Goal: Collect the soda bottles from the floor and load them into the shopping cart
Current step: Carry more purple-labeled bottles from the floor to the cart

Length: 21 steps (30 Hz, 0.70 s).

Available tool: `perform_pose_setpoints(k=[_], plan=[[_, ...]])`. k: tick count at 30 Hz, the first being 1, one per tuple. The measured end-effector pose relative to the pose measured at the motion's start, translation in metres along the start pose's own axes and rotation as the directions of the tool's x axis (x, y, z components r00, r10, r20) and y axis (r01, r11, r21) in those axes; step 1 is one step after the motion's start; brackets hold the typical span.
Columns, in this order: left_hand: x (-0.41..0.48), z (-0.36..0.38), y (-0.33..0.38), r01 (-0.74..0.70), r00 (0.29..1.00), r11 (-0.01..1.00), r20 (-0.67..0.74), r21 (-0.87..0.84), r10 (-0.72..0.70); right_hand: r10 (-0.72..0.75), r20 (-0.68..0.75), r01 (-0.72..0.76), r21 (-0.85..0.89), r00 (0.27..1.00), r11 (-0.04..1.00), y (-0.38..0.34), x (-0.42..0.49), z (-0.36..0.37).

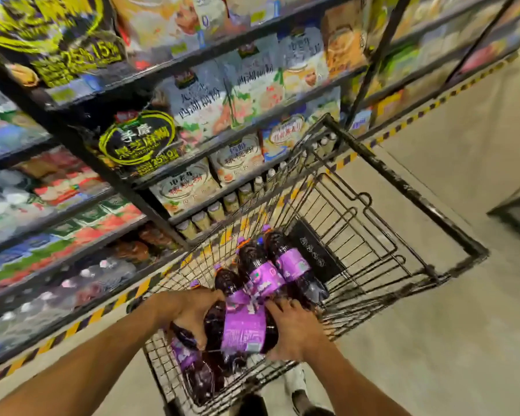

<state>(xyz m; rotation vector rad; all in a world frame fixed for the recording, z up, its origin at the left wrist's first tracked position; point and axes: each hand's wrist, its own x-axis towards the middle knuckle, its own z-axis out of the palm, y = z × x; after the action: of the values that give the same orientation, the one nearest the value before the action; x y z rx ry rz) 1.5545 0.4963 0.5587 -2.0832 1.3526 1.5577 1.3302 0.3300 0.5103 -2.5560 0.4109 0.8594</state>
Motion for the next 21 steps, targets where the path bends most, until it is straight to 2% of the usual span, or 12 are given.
perform_pose_setpoints(k=[4, 10, 13, 16, 21], plan=[[0.042, -0.013, -0.032, -0.068, 0.998, 0.990, -0.008, 0.126, 0.070, 0.179, 0.023, -0.181, 0.134, 0.984, 0.974, -0.024, 0.018, 0.036], [0.132, -0.029, -0.062, -0.210, 0.974, 0.907, 0.161, 0.364, 0.161, 0.453, 0.077, -0.449, 0.361, 0.888, 0.817, -0.062, 0.058, 0.081], [0.169, -0.032, -0.065, -0.284, 0.955, 0.849, 0.207, 0.445, 0.211, 0.504, 0.133, -0.511, 0.405, 0.854, 0.758, -0.067, 0.079, 0.097], [0.197, -0.033, -0.068, -0.306, 0.942, 0.779, 0.291, 0.548, 0.166, 0.537, 0.134, -0.541, 0.406, 0.833, 0.737, -0.064, 0.099, 0.115], [0.221, -0.023, -0.079, -0.313, 0.950, 0.698, 0.218, 0.643, 0.226, 0.518, 0.128, -0.522, 0.397, 0.846, 0.755, -0.049, 0.120, 0.129]])
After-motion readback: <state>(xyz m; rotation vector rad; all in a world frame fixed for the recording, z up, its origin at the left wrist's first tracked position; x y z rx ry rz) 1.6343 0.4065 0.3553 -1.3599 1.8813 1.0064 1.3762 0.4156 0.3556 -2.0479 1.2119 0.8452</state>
